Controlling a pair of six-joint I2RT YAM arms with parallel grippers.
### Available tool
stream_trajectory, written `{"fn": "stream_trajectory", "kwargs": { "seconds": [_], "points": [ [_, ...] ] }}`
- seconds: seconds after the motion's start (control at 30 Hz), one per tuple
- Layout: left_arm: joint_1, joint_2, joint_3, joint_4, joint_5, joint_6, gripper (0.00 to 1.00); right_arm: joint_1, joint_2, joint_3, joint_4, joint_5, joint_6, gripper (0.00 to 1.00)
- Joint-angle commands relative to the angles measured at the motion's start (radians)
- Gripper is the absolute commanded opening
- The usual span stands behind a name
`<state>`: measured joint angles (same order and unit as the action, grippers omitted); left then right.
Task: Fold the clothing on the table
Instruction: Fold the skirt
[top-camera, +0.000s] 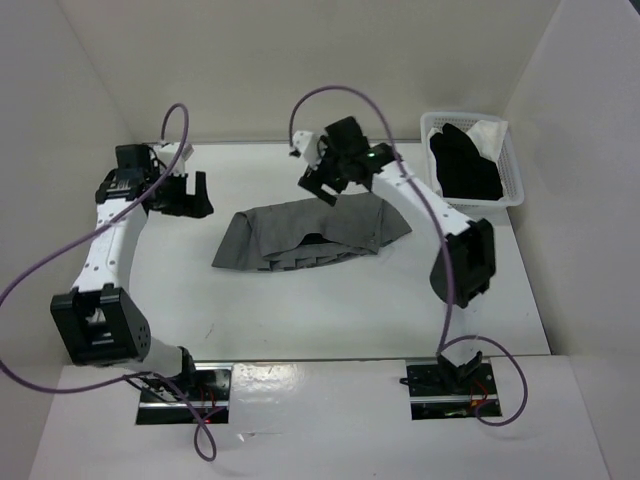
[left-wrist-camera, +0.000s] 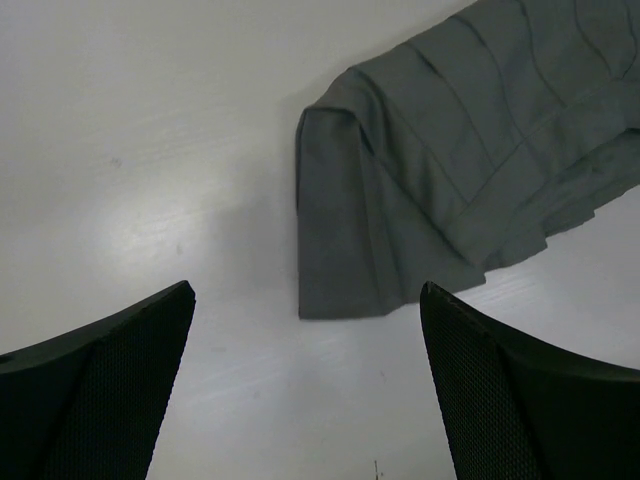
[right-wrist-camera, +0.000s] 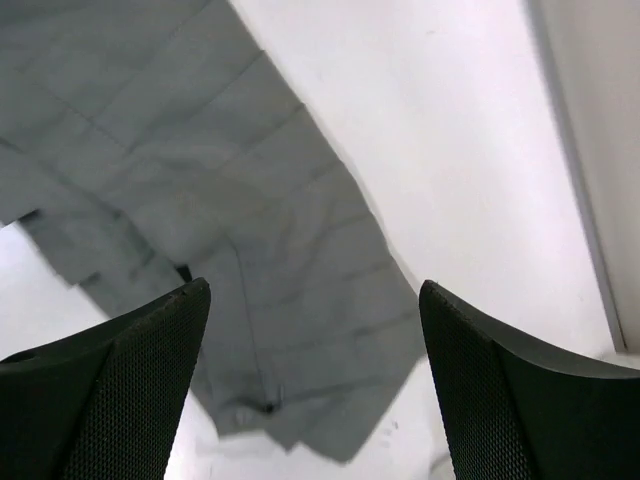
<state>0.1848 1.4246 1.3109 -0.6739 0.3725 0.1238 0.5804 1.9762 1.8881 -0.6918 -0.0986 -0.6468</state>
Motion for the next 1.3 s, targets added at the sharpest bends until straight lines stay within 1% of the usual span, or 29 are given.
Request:
{"fn": "stream_trajectory", "kwargs": {
  "seconds": [0.0,0.03,0.1,0.13,0.2,0.23,0.3,0.33,0.4,0.43,0.53,0.7,0.73,0.87,1.1,1.27],
  "points": [
    [-0.069,0.134,0.094,0.077,0.048,-0.012,0.99,-0.118,-0.233,-0.056,-0.109,-0.182,0.084,0.89],
    [-0.086,0.207,0.109,0.088,0.048,-0.012,0.98,-0.141,-0.269,-0.145,-0.1,-0.191,0.084,0.89],
    [-0.128,0.278,0.143,0.099,0.048,-0.012,0.94,-0.187,-0.333,-0.242,-0.1,-0.191,0.084,0.89],
    [-0.137,0.343,0.161,0.099,0.048,-0.012,0.91,-0.233,-0.399,-0.33,-0.091,-0.191,0.084,0.89],
    [-0.148,0.402,0.218,0.099,0.048,-0.012,0.88,-0.287,-0.462,-0.409,-0.091,-0.205,0.084,0.89],
    [-0.148,0.449,0.234,0.099,0.048,-0.021,0.87,-0.336,-0.523,-0.478,-0.081,-0.219,0.102,0.89],
    [-0.139,0.494,0.274,0.09,0.081,-0.03,0.85,-0.39,-0.58,-0.533,-0.081,-0.254,0.113,0.89],
    [-0.139,0.532,0.287,0.089,0.082,-0.03,0.85,-0.436,-0.627,-0.575,-0.081,-0.271,0.113,0.89],
    [-0.139,0.582,0.319,0.089,0.104,-0.03,0.85,-0.477,-0.663,-0.619,-0.09,-0.299,0.113,0.89],
    [-0.139,0.597,0.329,0.089,0.105,-0.03,0.85,-0.511,-0.689,-0.629,-0.091,-0.299,0.113,0.89],
    [-0.139,0.651,0.358,0.103,0.082,-0.03,0.85,-0.56,-0.721,-0.641,-0.109,-0.342,0.122,0.89],
    [-0.139,0.749,0.438,0.079,0.095,-0.012,0.85,-0.634,-0.734,-0.65,-0.109,-0.408,0.142,0.9],
    [-0.148,0.766,0.455,0.044,0.108,0.02,0.85,-0.634,-0.734,-0.65,-0.118,-0.418,0.142,0.9],
    [-0.157,0.812,0.496,-0.004,0.117,0.071,0.85,-0.654,-0.723,-0.639,-0.127,-0.418,0.142,0.9],
    [-0.157,0.835,0.505,-0.124,0.152,0.178,0.85,-0.663,-0.703,-0.61,-0.127,-0.428,0.142,0.9],
    [-0.157,0.875,0.516,-0.226,0.221,0.276,0.84,-0.663,-0.703,-0.61,-0.118,-0.428,0.151,0.9]
  ]
}}
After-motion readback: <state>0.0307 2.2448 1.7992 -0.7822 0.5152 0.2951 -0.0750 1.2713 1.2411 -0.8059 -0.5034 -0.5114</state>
